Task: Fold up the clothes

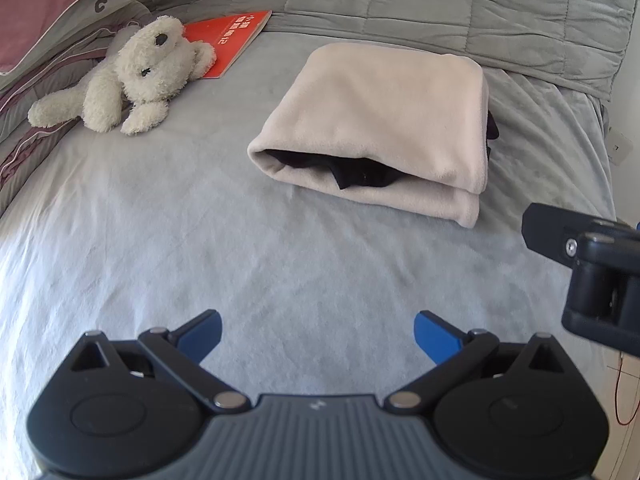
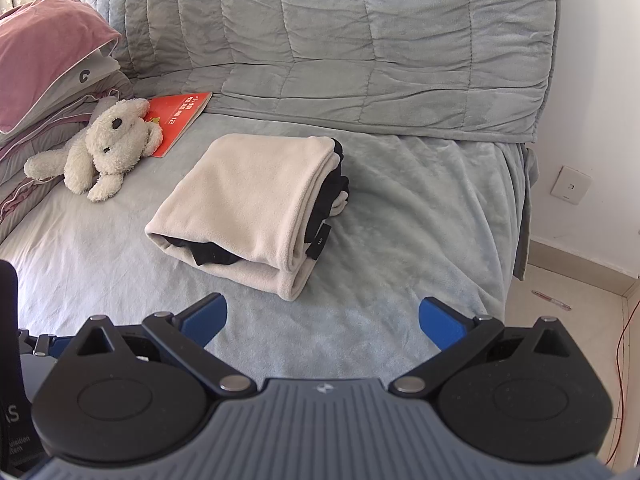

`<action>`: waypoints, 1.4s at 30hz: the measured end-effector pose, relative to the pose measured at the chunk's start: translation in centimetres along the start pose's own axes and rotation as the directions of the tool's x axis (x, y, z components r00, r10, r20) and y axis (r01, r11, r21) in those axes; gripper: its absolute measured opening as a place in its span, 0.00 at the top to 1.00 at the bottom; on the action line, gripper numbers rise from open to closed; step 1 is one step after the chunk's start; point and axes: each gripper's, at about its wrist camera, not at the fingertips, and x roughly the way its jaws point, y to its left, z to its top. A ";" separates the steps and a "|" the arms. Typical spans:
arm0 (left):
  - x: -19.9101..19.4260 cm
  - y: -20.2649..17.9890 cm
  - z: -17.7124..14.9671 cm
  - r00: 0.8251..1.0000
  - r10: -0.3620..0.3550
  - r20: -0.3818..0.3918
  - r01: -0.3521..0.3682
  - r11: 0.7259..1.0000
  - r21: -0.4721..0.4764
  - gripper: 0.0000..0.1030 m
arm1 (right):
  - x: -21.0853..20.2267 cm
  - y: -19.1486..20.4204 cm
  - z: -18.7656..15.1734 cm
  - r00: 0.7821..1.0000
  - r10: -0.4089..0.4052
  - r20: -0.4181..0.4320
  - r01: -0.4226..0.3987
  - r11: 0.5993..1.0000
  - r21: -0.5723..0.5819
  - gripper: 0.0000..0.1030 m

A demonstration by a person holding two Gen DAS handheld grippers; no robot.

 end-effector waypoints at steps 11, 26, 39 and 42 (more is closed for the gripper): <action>-1.1 1.0 -1.2 0.999 0.032 0.000 -0.032 0.998 -0.046 0.01 | -0.5 0.4 0.0 1.000 -0.016 0.010 0.017 1.000 -0.026 0.00; -4.3 1.5 -3.5 0.998 0.062 -0.009 -0.062 0.996 -0.071 0.01 | -2.9 0.9 0.1 0.999 -0.020 0.048 0.023 0.997 -0.077 0.00; -9.0 2.4 -7.0 0.999 0.044 -0.013 -0.045 0.990 -0.133 0.01 | -6.7 1.0 -0.7 0.999 0.036 0.030 -0.031 0.986 -0.162 0.00; -10.0 2.9 -7.9 1.000 0.020 -0.018 -0.023 0.987 -0.158 0.01 | -7.6 1.3 -1.2 0.999 0.043 0.019 -0.040 0.988 -0.147 0.00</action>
